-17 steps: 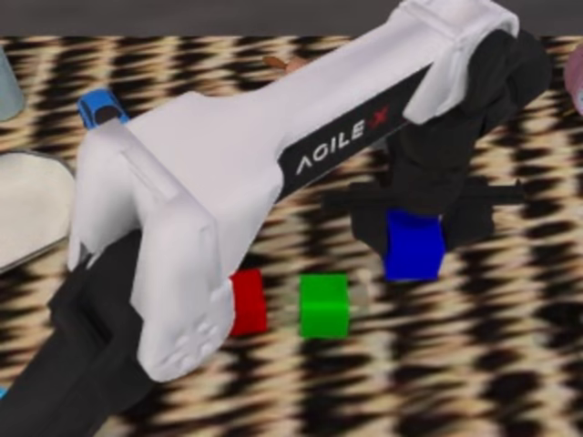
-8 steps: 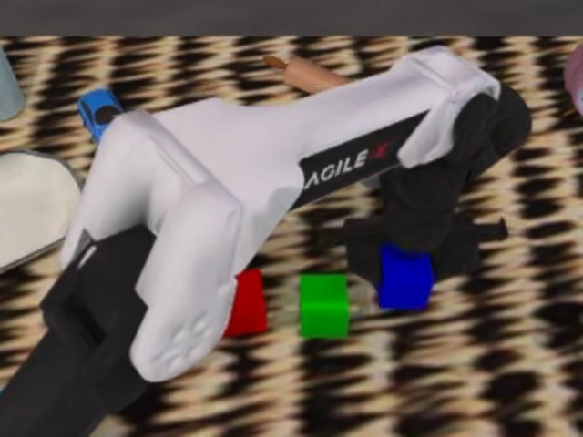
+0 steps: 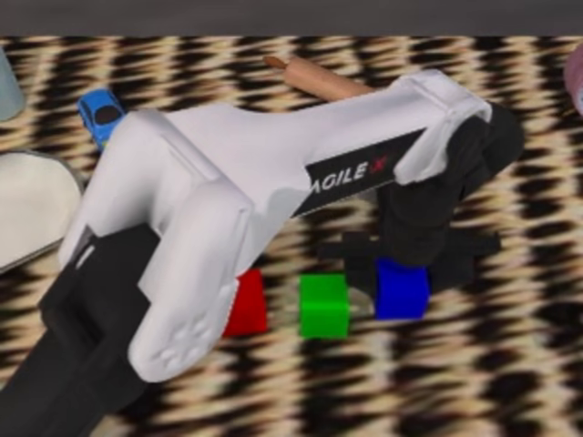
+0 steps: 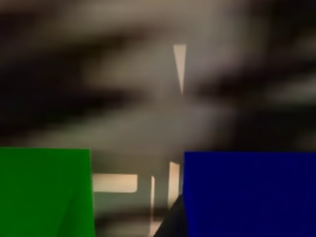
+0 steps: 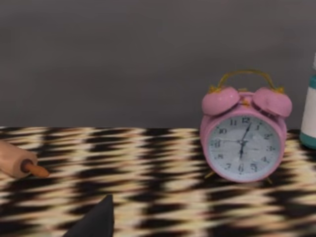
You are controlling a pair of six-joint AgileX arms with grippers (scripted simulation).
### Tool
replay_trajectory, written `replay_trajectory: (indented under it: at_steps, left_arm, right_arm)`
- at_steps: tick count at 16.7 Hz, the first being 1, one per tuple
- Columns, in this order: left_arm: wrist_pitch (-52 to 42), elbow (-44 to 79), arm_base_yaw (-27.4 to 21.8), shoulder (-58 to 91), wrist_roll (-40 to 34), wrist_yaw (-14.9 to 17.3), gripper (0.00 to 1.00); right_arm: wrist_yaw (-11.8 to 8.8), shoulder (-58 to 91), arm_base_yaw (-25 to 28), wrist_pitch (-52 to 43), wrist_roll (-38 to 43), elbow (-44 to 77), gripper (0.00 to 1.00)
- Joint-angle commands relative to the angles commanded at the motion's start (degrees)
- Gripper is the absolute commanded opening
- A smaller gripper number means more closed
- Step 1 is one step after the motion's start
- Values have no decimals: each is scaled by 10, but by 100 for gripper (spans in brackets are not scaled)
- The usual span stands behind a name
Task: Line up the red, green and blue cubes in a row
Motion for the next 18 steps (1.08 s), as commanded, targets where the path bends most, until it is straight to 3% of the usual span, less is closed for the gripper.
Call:
replay_trajectory:
  at_steps: [12, 18]
  left_arm:
    - [0, 0, 0, 0, 0, 0, 98]
    - [0, 0, 0, 0, 0, 0, 100]
  right_arm:
    - [0, 0, 0, 0, 0, 0, 100]
    - [0, 0, 0, 0, 0, 0, 100]
